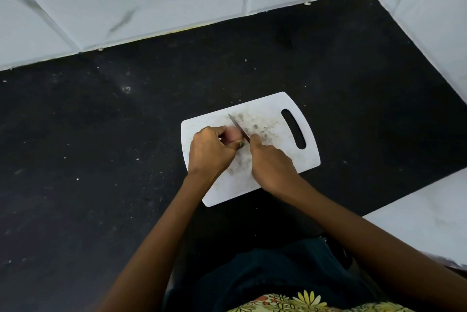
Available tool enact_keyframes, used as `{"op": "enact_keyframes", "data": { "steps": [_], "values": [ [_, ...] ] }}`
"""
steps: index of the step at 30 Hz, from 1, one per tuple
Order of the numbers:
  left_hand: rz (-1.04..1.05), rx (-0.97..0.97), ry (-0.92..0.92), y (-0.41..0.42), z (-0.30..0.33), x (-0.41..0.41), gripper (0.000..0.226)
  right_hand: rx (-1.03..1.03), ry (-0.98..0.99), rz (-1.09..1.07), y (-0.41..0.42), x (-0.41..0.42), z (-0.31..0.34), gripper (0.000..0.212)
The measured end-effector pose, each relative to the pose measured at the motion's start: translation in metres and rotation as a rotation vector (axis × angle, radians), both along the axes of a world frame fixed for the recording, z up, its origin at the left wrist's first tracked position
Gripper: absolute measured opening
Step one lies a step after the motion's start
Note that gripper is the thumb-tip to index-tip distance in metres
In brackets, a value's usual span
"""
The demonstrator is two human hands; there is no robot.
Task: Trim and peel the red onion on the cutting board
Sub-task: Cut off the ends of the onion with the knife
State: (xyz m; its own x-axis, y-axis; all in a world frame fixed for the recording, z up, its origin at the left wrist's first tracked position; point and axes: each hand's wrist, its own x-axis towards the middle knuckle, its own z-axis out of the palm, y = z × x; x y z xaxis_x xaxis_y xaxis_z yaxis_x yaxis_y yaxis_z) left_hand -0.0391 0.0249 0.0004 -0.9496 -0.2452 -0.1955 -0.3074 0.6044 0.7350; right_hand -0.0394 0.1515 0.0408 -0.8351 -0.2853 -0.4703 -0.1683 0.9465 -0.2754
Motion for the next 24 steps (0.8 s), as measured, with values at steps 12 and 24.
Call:
{"op": "enact_keyframes", "data": {
  "steps": [12,24],
  "values": [
    [-0.012,0.041,-0.055,-0.005,0.004,-0.006,0.021,0.002,0.02,0.005,0.006,0.002,-0.006,0.035],
    [0.007,0.038,-0.092,-0.005,0.002,-0.011,0.021,0.021,0.048,0.006,0.004,0.002,-0.01,0.036]
  ]
}}
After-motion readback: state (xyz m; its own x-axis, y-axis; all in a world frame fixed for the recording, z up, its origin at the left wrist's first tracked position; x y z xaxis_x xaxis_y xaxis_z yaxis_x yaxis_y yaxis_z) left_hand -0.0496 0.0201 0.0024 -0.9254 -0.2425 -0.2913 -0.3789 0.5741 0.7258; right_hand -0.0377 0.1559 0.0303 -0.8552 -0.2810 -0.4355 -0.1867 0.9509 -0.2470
